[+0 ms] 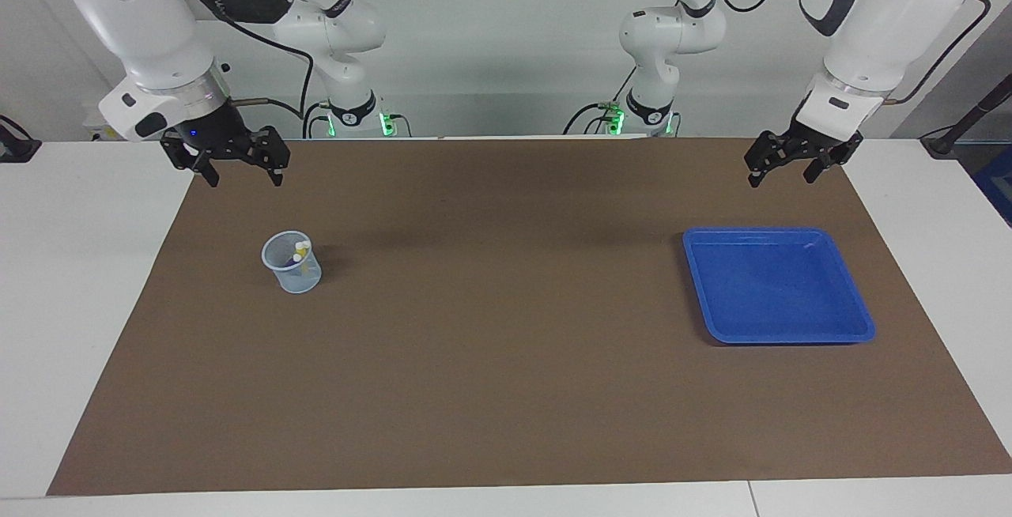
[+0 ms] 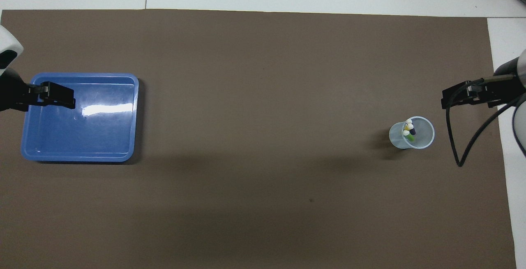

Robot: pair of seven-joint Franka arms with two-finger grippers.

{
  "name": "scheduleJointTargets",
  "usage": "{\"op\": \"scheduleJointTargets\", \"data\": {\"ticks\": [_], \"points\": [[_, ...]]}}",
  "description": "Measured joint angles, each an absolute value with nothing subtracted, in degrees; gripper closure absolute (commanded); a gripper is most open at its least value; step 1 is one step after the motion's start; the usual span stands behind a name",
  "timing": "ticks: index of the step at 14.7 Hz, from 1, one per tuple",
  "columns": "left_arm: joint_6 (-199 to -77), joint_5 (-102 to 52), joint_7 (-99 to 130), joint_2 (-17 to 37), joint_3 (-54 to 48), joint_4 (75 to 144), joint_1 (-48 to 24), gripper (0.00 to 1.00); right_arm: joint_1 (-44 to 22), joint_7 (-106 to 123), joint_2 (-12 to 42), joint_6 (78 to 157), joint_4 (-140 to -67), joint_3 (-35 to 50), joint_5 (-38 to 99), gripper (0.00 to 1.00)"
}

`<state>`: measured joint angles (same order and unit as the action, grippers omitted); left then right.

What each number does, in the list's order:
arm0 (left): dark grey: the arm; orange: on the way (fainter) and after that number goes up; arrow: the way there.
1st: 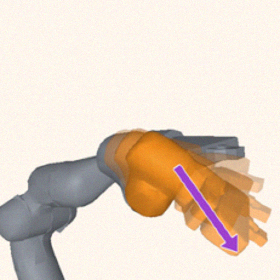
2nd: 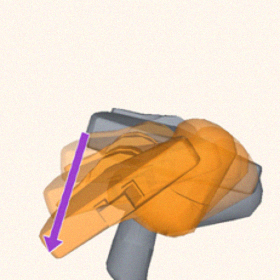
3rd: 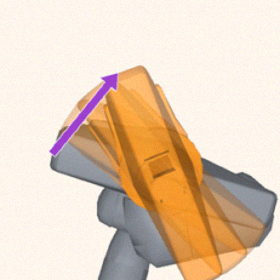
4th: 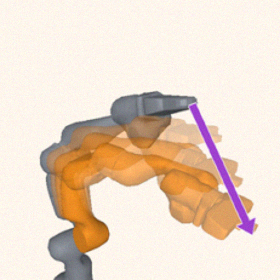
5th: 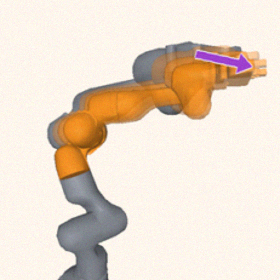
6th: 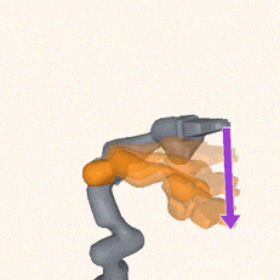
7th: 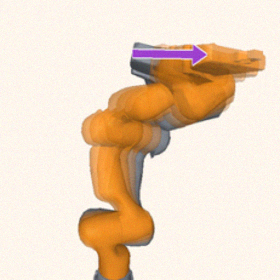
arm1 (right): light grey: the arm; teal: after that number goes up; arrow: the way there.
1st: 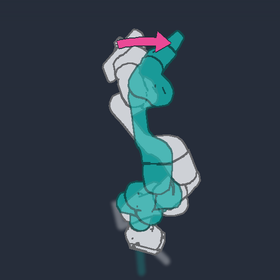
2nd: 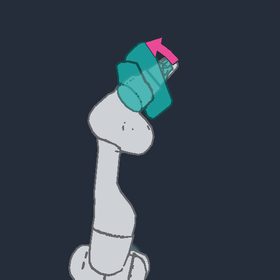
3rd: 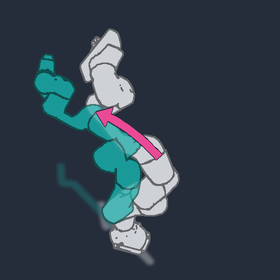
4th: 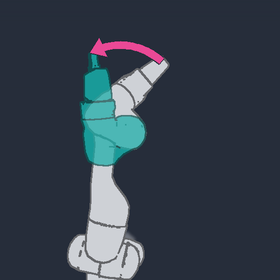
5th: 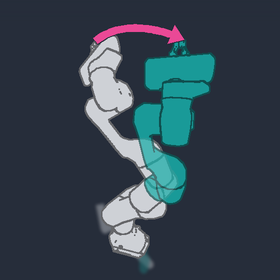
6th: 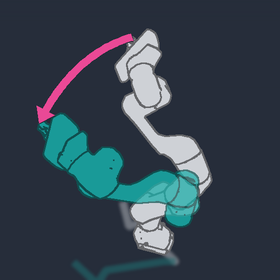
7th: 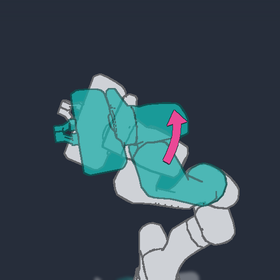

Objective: Right arm passes pens to left for tray arrangement

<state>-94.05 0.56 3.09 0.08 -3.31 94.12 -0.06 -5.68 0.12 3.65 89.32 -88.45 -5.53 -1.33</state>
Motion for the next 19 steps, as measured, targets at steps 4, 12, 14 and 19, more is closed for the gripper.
{"op": "scheduleJointTargets", "data": {"ticks": [4,12,14,19], "points": [[-94.04,0.56,3.09,0.08,-3.31,94.12,-0.06,0.0,-5.67,0.12,3.5,92.78,-91.96,-5.53,-1.31,0.0],[-94.04,0.56,3.09,0.08,-3.31,94.12,-0.06,0.0,-5.54,1.82,1.91,101.38,-101.19,-5.55,-1.3,0.0],[-94.04,0.56,3.09,0.08,-3.31,94.12,-0.06,0.0,-5.54,2.08,1.89,102.56,-102.59,-5.55,-1.3,0.0],[-94.04,0.56,3.09,0.08,-3.31,94.12,-0.06,0.0,-5.69,2.09,1.87,106.64,-106.29,-5.5,-1.3,0.04]]}}
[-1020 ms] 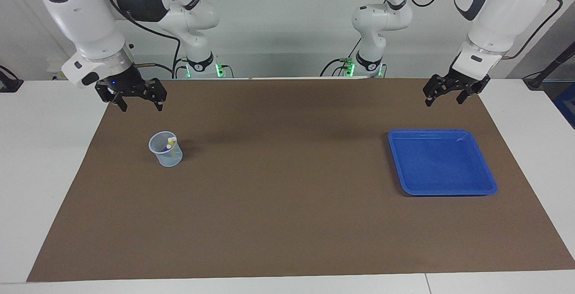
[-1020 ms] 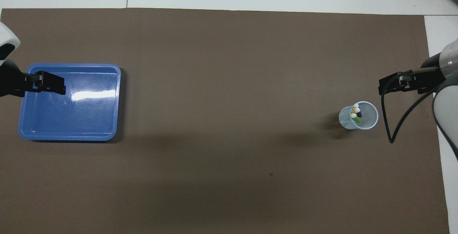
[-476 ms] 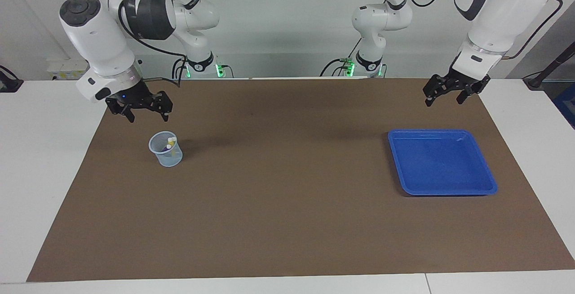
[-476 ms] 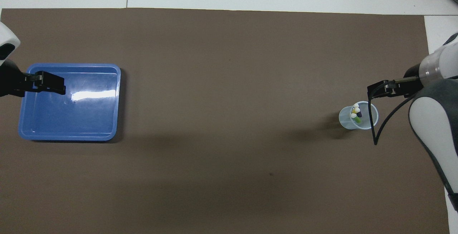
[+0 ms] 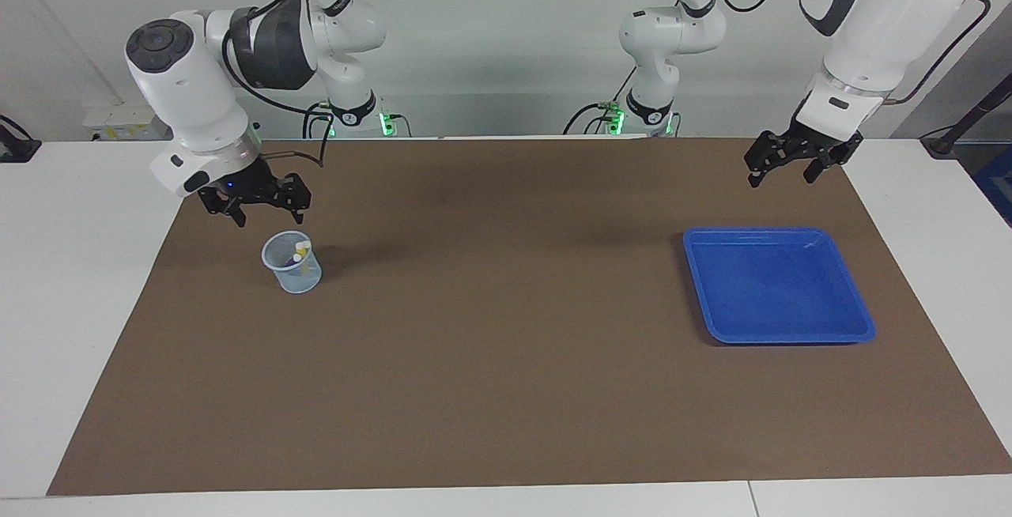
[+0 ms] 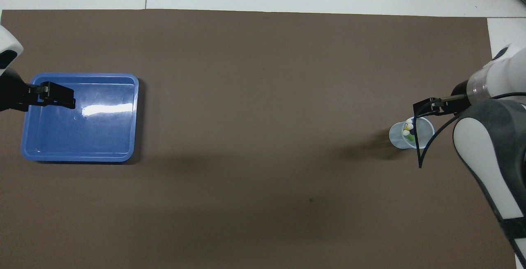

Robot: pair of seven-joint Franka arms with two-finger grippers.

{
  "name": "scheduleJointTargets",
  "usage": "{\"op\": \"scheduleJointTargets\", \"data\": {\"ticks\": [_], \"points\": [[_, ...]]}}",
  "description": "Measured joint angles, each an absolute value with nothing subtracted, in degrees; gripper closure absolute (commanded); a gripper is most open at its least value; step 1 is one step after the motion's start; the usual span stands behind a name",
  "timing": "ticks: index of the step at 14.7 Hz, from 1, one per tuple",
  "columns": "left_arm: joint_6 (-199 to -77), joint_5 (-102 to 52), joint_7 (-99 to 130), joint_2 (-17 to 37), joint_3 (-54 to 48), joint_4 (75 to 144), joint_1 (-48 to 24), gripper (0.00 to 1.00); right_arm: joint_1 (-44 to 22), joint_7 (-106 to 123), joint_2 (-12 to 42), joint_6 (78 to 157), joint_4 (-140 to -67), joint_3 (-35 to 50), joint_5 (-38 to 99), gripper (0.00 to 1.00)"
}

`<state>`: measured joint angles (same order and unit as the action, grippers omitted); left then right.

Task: Right arm passes pens to left for tray arrangement
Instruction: 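Lower the right gripper into the white cup and grasp the yellow pen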

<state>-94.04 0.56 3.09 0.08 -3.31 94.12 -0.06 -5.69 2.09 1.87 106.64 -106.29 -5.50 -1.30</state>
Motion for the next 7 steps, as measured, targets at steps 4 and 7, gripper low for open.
{"op": "scheduleJointTargets", "data": {"ticks": [4,7], "points": [[-94.03,0.56,3.09,0.08,-3.31,94.12,-0.06,0.0,-5.73,2.09,1.98,111.54,-110.69,-5.31,-1.29,0.05],[-94.03,0.56,3.09,0.08,-3.31,94.12,-0.06,0.0,-6.22,2.03,2.53,113.32,-112.25,-5.24,-1.27,0.06]]}}
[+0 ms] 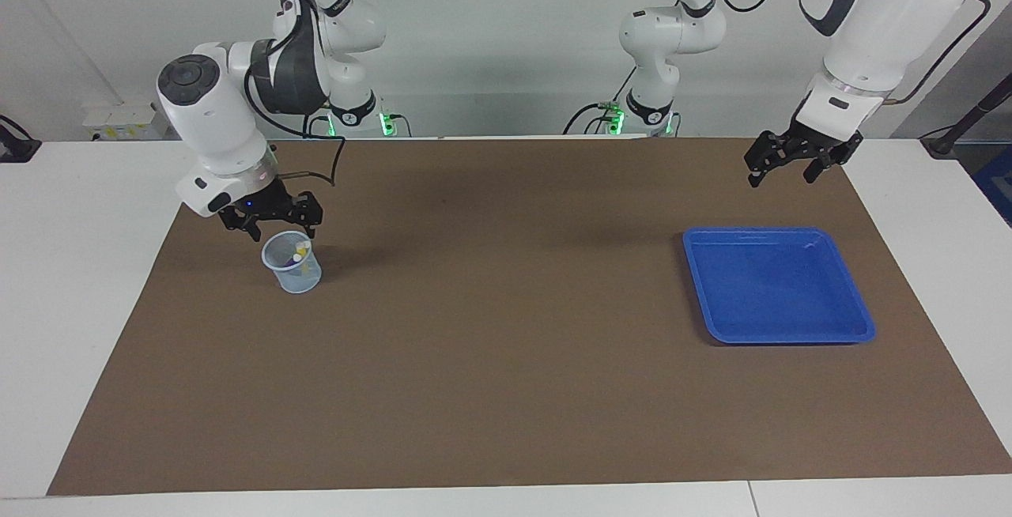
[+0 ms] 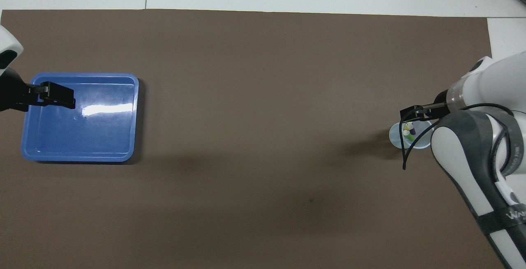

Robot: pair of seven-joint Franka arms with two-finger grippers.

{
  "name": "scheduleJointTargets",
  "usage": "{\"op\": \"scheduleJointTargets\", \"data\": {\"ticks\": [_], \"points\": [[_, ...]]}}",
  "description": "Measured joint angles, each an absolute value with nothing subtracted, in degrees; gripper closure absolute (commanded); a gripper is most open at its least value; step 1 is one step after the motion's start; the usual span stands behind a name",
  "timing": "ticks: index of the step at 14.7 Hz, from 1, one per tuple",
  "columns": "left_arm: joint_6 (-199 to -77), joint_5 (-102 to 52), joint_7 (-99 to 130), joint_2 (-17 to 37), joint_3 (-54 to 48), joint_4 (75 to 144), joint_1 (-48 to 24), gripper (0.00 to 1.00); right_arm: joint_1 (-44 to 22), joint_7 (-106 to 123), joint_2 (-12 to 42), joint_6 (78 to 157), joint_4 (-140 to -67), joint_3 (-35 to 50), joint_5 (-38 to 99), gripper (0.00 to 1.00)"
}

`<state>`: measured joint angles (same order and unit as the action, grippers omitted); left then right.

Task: Right arm passes pens to left for tray arrangement
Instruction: 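Lower the right gripper into the white cup and grasp the yellow pen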

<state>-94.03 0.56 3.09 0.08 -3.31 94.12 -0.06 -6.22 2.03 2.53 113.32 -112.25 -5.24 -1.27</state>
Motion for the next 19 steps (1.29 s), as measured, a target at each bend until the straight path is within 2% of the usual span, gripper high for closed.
{"op": "scheduleJointTargets", "data": {"ticks": [3,8,13,17,19], "points": [[-94.03,0.56,3.09,0.08,-3.31,94.12,-0.06,0.0,-6.99,1.7,2.75,113.93,-113.66,-5.15,-1.27,0.06],[-94.03,0.56,3.09,0.08,-3.31,94.12,-0.06,0.0,-7.7,1.7,2.41,119.85,-118.63,-5.08,-1.26,0.08],[-94.03,0.56,3.09,0.08,-3.31,94.12,-0.06,0.0,-7.83,1.7,1.03,120.12,-121.06,-5.17,-1.26,0.08],[-94.03,0.56,3.09,0.08,-3.31,94.12,-0.06,0.0,-6.64,3.05,0.29,120.15,-121.98,-5.42,-1.26,0.22],[-94.03,0.56,3.09,0.08,-3.31,94.12,-0.06,0.0,-6.19,3.65,0.27,120.9,-122.05,-5.5,-1.26,0.25]]}}
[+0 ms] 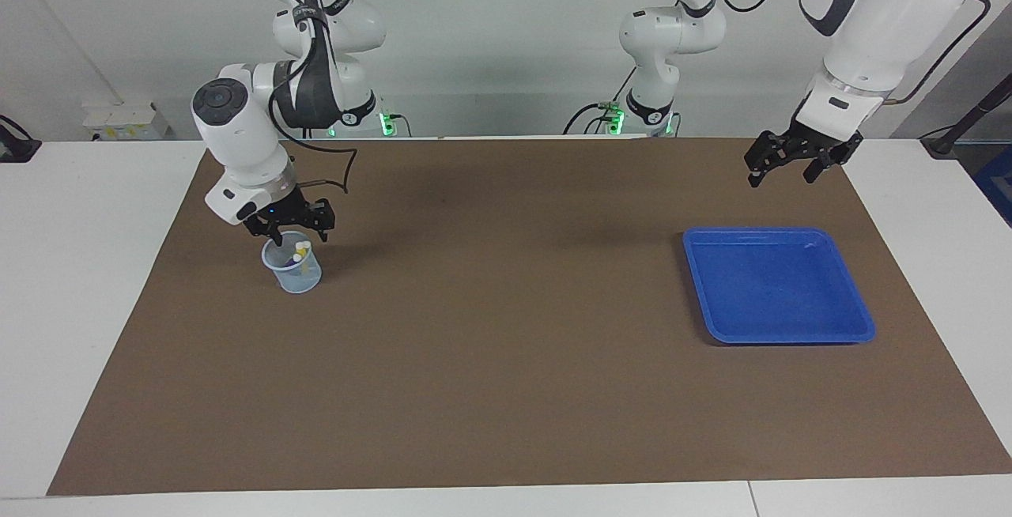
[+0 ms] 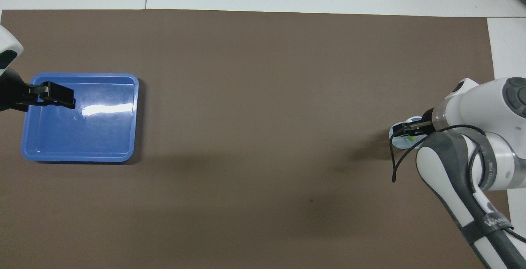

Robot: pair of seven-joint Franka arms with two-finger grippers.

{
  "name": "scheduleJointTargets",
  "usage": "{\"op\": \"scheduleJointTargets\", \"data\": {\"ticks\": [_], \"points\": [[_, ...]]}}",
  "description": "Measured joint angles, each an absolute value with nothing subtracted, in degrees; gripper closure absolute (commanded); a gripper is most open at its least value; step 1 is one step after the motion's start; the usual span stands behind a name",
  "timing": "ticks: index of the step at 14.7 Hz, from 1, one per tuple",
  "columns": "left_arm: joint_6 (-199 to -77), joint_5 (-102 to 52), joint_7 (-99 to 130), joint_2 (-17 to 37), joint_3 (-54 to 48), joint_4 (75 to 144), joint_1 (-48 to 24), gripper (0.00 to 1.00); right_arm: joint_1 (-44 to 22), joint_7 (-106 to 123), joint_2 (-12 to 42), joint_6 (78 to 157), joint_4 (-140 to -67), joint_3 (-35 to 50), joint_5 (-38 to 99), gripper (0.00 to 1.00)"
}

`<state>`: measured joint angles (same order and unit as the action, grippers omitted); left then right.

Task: Right arm passes pens to left for tray arrangement
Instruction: 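Lower the right gripper into the white cup and grasp the yellow pen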

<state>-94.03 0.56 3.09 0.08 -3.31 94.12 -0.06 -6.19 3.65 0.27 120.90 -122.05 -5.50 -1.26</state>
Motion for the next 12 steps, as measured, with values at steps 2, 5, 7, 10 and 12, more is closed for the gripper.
{"op": "scheduleJointTargets", "data": {"ticks": [2,5,7,10,12], "points": [[-94.03,0.56,3.09,0.08,-3.31,94.12,-0.06,0.0,-6.18,3.75,0.28,122.84,-122.29,-5.5,-1.26,0.27],[-94.03,0.56,3.09,0.08,-3.31,94.12,-0.06,0.0,-5.88,4.34,0.41,124.9,-122.85,-5.51,-1.26,0.33],[-94.0,0.56,3.09,0.08,-3.35,94.12,-0.09,0.0,-5.44,5.01,0.46,125.01,-122.98,-5.56,-1.26,0.39],[-93.73,0.56,3.11,0.07,-3.33,94.12,-0.27,0.0,-5.33,5.1,0.47,125.01,-123.15,-5.56,-1.26,0.5],[-93.55,0.56,3.13,0.07,-3.2,94.13,-0.27,0.0,-5.15,5.1,0.47,125.01,-123.41,-5.56,-1.26,0.63]]}}
